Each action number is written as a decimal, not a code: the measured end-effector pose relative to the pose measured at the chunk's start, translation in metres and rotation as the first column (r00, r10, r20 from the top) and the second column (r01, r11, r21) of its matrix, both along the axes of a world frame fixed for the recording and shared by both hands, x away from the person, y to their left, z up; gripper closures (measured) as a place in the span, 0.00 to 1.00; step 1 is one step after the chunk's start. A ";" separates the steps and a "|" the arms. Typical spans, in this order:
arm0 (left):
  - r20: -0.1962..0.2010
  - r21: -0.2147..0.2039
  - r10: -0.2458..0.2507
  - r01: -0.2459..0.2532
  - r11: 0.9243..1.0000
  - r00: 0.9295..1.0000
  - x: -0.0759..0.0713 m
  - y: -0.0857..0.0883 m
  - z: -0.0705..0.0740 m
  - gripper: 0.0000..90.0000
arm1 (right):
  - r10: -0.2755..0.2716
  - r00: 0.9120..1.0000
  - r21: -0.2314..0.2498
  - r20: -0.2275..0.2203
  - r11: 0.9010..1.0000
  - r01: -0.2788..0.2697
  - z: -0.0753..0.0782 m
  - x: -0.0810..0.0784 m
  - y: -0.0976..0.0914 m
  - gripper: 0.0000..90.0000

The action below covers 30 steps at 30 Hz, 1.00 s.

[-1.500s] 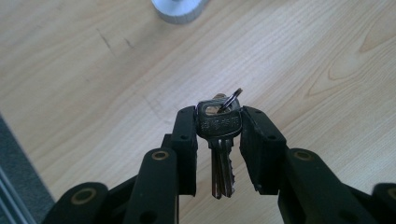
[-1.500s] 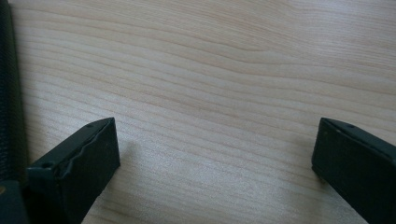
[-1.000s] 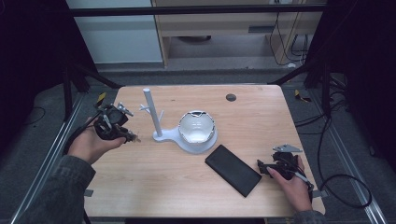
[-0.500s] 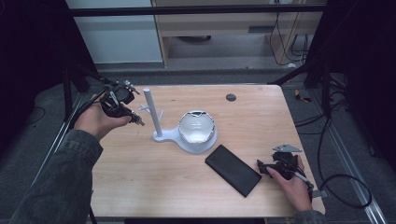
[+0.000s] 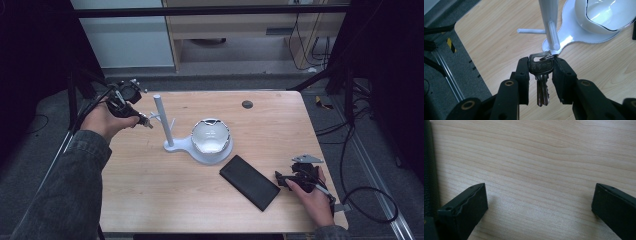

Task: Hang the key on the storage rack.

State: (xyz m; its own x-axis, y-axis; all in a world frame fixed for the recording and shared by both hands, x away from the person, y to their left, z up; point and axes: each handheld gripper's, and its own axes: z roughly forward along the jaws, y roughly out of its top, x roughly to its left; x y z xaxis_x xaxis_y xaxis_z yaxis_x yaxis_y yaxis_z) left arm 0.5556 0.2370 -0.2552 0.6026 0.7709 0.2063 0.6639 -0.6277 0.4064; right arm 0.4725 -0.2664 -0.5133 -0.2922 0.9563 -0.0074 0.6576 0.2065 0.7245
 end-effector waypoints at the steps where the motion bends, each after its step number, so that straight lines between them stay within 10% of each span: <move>1: -0.001 -0.004 0.002 -0.002 1.000 1.000 0.000 0.000 0.001 0.75 | 0.000 1.000 0.000 0.000 1.000 0.000 0.000 0.000 0.000 0.01; 30: -0.004 -0.007 0.000 0.000 1.000 1.000 0.007 -0.008 0.000 0.75 | 0.000 1.000 0.000 0.000 1.000 0.000 0.000 0.000 0.000 0.01</move>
